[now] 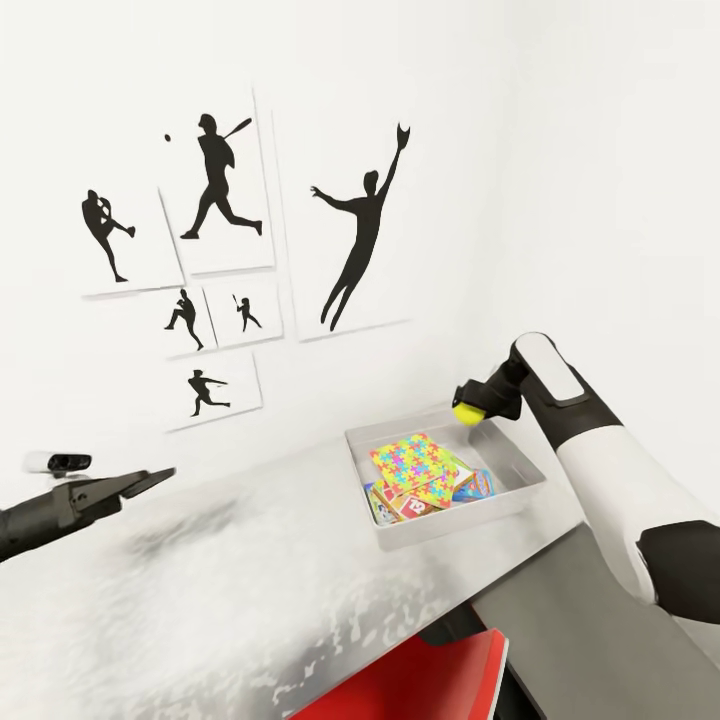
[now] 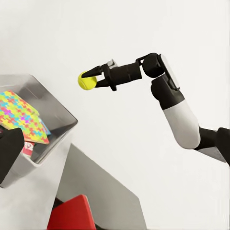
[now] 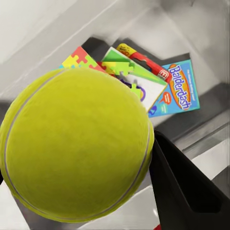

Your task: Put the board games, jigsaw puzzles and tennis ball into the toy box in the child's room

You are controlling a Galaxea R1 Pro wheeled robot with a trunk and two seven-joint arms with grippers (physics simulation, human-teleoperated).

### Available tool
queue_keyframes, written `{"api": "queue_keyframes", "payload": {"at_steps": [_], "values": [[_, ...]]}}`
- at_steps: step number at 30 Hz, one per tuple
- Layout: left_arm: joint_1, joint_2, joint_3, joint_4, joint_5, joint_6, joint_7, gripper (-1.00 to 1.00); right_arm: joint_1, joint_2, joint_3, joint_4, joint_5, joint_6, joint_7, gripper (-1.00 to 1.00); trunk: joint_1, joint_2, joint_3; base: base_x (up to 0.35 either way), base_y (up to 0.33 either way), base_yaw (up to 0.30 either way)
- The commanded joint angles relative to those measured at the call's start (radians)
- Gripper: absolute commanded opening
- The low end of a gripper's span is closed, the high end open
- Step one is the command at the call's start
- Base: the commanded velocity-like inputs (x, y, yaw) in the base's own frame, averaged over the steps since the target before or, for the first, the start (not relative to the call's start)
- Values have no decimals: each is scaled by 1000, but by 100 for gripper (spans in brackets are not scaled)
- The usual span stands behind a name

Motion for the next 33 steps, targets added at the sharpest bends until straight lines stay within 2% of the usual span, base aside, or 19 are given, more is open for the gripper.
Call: {"api": "queue_keyframes", "payload": {"at_steps": [1,3,4,8,10,15,27,33], "values": [[-1,-5,-2,5,-1,10,-4,100,2,-2,4,0,-12,3,-12,-100,1,-2,-3,0,0,0],[-1,-10,-4,12,-2,10,-4,100,6,-2,6,3,-11,3,-12,-100,1,-2,-3,0,0,0],[-1,-12,-6,14,-2,10,-4,100,7,-2,6,4,3,3,-12,-100,1,-2,-4,0,0,0],[-1,-17,-16,16,-2,9,-4,100,9,-2,-2,7,104,2,-11,-100,1,-2,-5,0,0,0],[-1,-18,-19,17,-3,9,-4,100,9,-2,-4,7,132,2,-2,-100,1,-2,-6,0,0,0],[-1,-18,-20,17,-4,9,-4,100,9,-2,-6,7,150,1,18,-100,1,-2,-9,0,0,0],[-1,-18,-21,17,-4,9,-4,100,9,-5,-6,13,157,0,22,-100,1,-2,-20,0,0,0],[-1,-18,-21,17,-3,9,-4,100,9,-37,-3,20,158,-1,22,-100,1,-2,-21,0,0,0]]}}
